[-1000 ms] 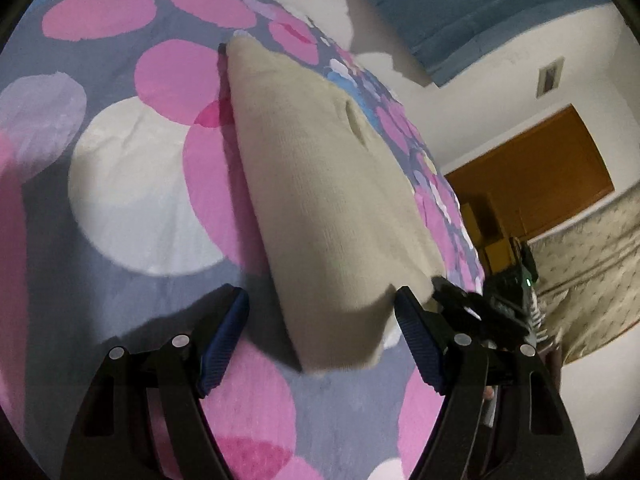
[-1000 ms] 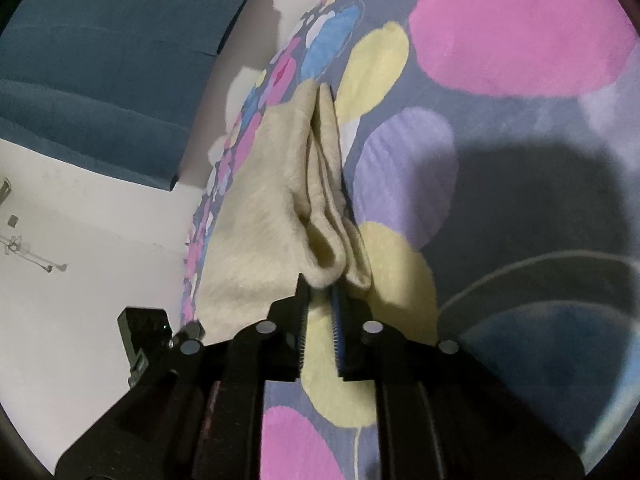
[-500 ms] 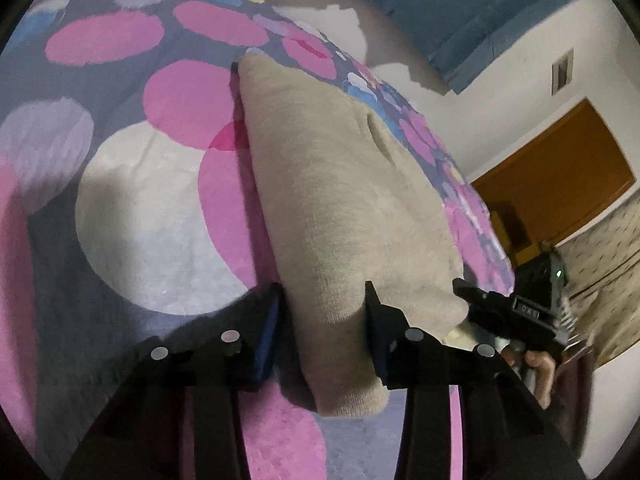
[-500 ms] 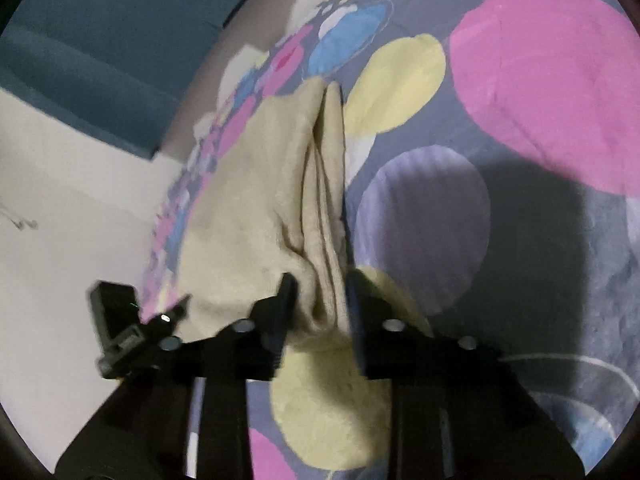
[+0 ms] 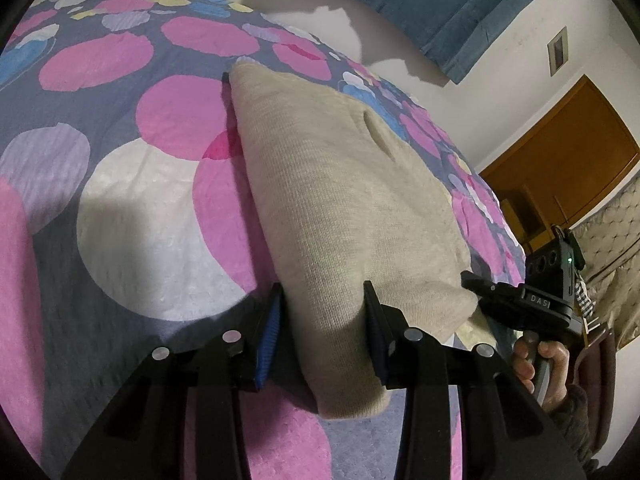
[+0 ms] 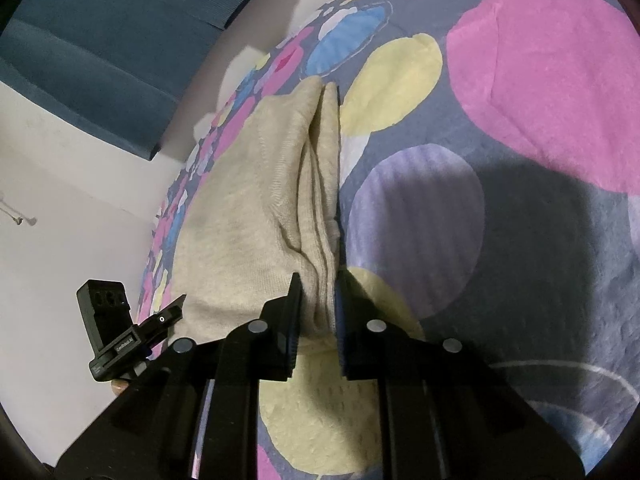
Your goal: Fold small clothes
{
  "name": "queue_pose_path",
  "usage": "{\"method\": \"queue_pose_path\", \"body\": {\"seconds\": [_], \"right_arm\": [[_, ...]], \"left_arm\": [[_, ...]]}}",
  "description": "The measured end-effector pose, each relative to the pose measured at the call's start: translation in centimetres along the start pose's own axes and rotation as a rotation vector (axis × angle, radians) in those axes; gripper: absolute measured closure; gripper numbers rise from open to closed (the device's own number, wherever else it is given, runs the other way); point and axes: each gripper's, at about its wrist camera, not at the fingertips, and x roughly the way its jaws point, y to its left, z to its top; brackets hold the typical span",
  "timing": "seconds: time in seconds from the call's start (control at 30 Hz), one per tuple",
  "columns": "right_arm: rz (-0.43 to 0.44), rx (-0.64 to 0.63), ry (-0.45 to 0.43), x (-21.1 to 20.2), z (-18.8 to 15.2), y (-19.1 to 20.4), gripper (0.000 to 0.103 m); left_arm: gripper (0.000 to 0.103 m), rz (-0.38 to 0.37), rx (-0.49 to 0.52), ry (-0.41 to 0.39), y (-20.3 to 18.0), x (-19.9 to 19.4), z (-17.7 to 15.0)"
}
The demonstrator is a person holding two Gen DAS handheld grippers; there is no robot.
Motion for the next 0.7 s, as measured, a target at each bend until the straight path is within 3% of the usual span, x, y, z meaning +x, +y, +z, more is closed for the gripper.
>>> {"method": "queue_pose_path", "body": {"seconds": [0.7], "right_arm": [[0.02,0.008,-0.009,-0.36,-0.07,0.01,0.088]], "left_arm": [[0.06,-0.003,0.007,-0.008,-0.1,-0.21,-0.19]]}}
